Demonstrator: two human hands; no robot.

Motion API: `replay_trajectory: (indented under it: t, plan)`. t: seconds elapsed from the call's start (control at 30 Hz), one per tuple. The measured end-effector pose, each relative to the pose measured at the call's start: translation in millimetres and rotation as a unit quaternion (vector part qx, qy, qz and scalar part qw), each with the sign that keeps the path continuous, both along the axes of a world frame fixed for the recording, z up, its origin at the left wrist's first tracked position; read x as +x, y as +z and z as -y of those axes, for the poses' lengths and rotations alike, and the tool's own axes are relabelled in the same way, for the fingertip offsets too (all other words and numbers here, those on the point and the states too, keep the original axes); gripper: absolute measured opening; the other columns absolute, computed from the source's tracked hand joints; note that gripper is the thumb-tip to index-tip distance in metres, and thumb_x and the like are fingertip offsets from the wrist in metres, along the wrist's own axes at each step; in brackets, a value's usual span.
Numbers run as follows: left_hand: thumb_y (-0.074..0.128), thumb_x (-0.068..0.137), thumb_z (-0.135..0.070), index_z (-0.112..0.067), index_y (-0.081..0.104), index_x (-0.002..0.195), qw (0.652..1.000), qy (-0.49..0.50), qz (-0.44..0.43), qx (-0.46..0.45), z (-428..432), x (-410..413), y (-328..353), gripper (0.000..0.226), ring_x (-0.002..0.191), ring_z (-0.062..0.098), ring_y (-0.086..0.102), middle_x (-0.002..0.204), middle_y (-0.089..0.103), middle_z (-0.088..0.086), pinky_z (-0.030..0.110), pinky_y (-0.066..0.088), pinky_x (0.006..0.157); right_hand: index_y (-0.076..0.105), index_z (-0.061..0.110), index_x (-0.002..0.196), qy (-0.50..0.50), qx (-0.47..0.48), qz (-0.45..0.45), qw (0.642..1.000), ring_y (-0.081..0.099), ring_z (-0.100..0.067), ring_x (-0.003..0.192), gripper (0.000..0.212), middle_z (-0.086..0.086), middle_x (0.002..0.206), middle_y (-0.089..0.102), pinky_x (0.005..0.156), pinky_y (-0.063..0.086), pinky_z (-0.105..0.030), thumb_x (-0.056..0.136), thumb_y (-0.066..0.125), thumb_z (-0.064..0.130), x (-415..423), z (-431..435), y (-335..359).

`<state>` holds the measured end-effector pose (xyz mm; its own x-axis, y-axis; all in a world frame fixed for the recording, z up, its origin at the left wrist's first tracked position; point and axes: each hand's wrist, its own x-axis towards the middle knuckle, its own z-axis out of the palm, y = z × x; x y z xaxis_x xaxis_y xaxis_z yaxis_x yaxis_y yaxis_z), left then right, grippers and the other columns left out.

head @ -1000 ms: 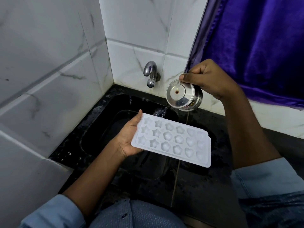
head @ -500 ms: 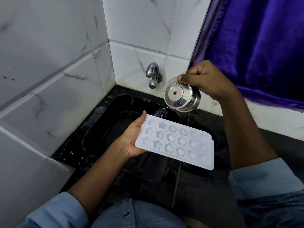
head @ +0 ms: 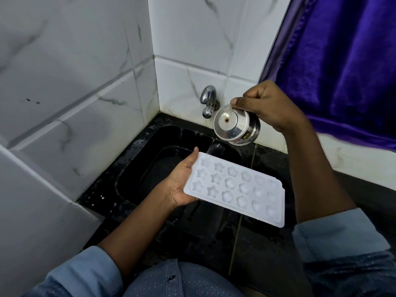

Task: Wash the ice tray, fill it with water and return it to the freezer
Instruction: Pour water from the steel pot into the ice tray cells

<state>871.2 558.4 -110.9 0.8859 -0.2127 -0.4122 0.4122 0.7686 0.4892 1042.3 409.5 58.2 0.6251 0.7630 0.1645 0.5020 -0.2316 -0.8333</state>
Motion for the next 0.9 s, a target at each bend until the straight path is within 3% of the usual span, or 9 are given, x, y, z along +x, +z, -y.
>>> replay_trajectory:
  t: [0.17,0.47,0.57,0.67,0.8,0.9]
  plan:
    - [0.047,0.1,-0.073,-0.007,0.057,0.149,1.0,-0.003,-0.002,-0.002,-2,0,-3,0.083,0.142,0.041,0.053,0.151,0.057,0.023,0.059,0.033,0.123,0.057,-0.023,0.077,0.0,-0.004,-0.004,1.0,0.04,-0.029,0.061,0.059,-0.042,0.066,0.046,0.062,0.033,-0.038,0.091,0.076,0.031,0,-1,-1]
    - [0.045,0.1,-0.073,-0.006,0.073,0.129,1.0,-0.002,-0.008,0.007,-4,1,-2,0.078,0.127,0.04,0.065,0.144,0.063,0.022,0.058,0.041,0.117,0.058,-0.022,0.076,0.005,-0.009,-0.004,1.0,0.041,-0.027,0.06,0.055,-0.042,0.065,0.045,0.061,0.033,-0.036,0.093,0.076,0.028,-5,-2,-4]
    - [0.045,0.1,-0.073,-0.007,0.069,0.136,1.0,-0.001,-0.003,0.007,-4,0,-2,0.079,0.132,0.04,0.062,0.146,0.061,0.022,0.058,0.039,0.118,0.057,-0.022,0.075,0.011,-0.011,-0.008,1.0,0.039,-0.027,0.059,0.058,-0.032,0.06,0.045,0.058,0.032,-0.034,0.092,0.076,0.03,-7,-4,-6]
    - [0.045,0.1,-0.073,-0.007,0.063,0.142,1.0,-0.001,0.004,0.002,-4,0,-2,0.081,0.135,0.041,0.058,0.148,0.059,0.022,0.058,0.04,0.118,0.057,-0.021,0.074,0.022,-0.013,-0.014,1.0,0.039,-0.027,0.058,0.064,-0.035,0.061,0.043,0.059,0.032,-0.036,0.088,0.078,0.038,-11,-4,-8]
    - [0.045,0.1,-0.073,-0.008,0.061,0.146,1.0,0.005,0.001,0.001,-5,1,-4,0.081,0.137,0.04,0.057,0.15,0.058,0.022,0.058,0.038,0.12,0.056,-0.008,0.062,0.017,-0.026,-0.012,0.999,0.036,-0.021,0.054,0.052,-0.012,0.056,0.04,0.058,0.031,-0.031,0.093,0.077,0.028,-13,-4,-11]
    - [0.045,0.1,-0.073,-0.007,0.062,0.144,1.0,0.005,-0.001,-0.009,-6,2,-6,0.081,0.138,0.04,0.056,0.149,0.059,0.022,0.058,0.036,0.121,0.053,-0.009,0.062,0.022,-0.03,-0.013,0.999,0.035,-0.022,0.054,0.057,-0.012,0.057,0.038,0.059,0.03,-0.034,0.091,0.078,0.033,-15,-5,-13]
